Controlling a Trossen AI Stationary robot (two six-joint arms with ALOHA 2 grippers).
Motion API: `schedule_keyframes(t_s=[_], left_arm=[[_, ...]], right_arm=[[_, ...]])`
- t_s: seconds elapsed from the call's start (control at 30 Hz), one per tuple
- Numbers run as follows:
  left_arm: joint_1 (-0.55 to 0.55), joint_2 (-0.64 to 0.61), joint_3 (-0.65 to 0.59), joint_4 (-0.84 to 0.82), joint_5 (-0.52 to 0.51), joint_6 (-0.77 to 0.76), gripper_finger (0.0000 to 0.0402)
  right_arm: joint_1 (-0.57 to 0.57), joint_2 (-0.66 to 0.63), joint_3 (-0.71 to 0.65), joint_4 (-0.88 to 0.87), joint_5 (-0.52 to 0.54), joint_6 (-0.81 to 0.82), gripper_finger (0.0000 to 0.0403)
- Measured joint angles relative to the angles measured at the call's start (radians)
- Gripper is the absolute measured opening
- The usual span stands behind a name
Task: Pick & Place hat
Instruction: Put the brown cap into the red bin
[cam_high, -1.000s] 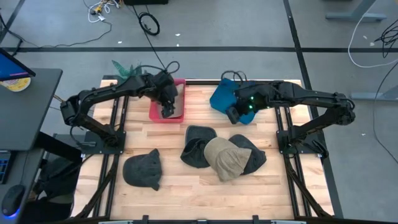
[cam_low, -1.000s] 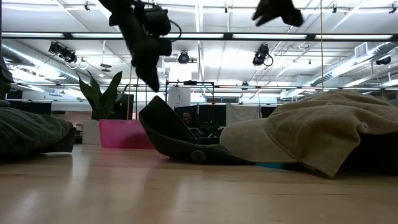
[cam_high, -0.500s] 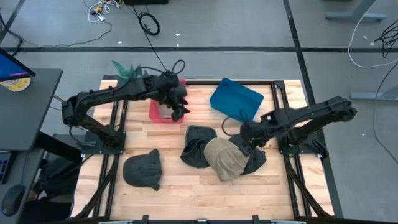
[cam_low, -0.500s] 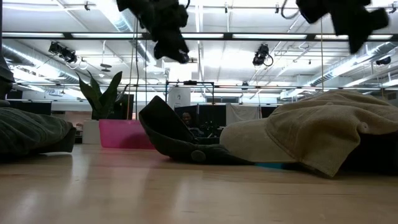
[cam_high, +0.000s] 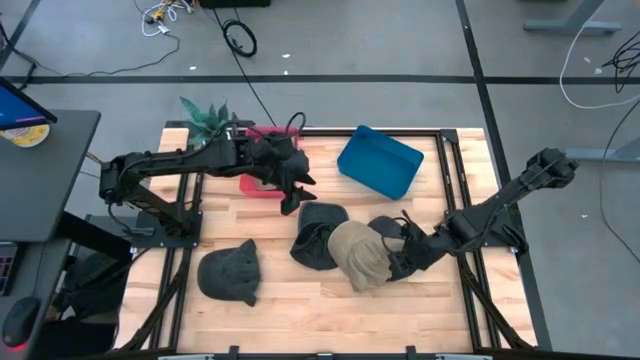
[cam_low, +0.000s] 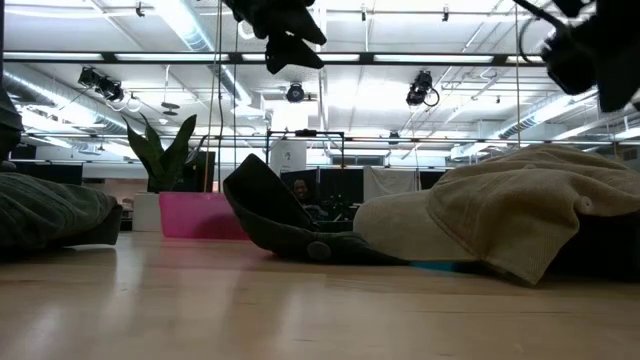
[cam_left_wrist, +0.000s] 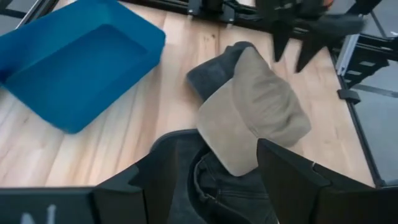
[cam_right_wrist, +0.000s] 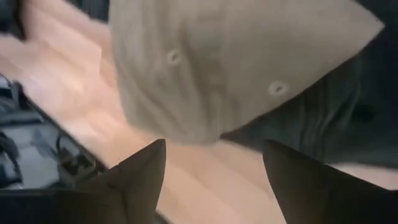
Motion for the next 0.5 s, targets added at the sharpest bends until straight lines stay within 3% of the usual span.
schedule_keyframes(t_s=[0.23,0.5], left_arm=[[-0.016,0.000,0.000,0.049,-0.001,-0.027,0.0220],[-0.017,0.000,0.000,0.108,-0.001,-0.080,0.0220]], right_arm=[[0.025,-0.018,-0.160,0.205,0.086,0.057,0.0270],[0.025,-0.017,-0.237,0.396,0.160,-0.013,0.0270]])
